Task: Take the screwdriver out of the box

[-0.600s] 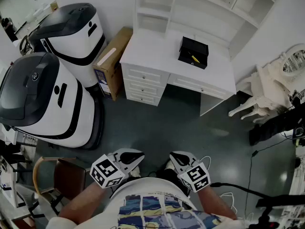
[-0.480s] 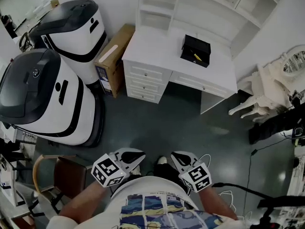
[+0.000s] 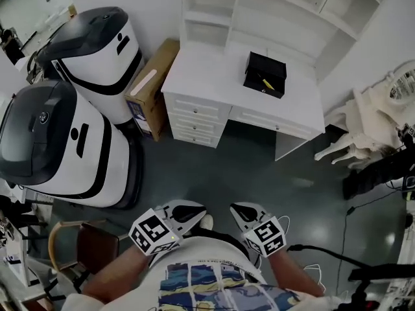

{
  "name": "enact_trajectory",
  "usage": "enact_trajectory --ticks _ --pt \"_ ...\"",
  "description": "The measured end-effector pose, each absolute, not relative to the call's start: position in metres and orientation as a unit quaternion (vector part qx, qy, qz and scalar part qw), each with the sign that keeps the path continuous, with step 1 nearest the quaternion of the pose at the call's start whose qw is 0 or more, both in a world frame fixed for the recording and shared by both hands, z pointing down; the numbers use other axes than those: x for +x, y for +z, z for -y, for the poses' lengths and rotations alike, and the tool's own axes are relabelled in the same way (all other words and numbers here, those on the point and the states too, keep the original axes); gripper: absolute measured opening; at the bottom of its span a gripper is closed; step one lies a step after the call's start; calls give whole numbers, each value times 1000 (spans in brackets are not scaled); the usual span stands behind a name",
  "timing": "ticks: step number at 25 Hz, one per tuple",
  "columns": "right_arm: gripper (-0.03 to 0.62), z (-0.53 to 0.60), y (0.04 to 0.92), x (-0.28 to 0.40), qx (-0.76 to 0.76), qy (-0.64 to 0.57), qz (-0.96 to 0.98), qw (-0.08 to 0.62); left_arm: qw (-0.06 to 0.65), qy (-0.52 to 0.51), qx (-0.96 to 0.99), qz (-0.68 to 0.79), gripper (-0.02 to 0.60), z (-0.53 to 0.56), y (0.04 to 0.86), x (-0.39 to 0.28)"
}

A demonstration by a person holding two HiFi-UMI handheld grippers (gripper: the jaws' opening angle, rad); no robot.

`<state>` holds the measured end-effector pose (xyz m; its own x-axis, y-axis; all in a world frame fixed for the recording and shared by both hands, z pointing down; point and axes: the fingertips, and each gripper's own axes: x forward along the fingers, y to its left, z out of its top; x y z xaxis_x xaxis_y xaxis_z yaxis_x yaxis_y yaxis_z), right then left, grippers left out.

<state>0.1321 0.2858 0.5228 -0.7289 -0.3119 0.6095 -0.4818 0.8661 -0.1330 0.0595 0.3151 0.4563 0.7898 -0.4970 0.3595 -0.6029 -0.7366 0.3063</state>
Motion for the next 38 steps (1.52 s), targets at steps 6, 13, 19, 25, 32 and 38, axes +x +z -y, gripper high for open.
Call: enact_trajectory --ticks 6,13,19,25,32,38 --pt "28 -237 533 133 233 142 919 285 191 142 923 304 14 -266 457 61" --pt "104 -179 549 149 295 168 896 287 195 143 935 261 14 -207 469 59" --pt "103 -108 548 129 353 179 871 290 174 129 952 216 15 -124 458 29" --pt "94 -24 522 105 397 161 853 298 167 137 960 177 15 -60 439 -22" --pt "92 70 527 114 420 141 833 330 193 146 949 200 34 -2 460 -73" --pt "92 180 540 155 422 118 827 353 210 136 935 250 69 49 464 -73"
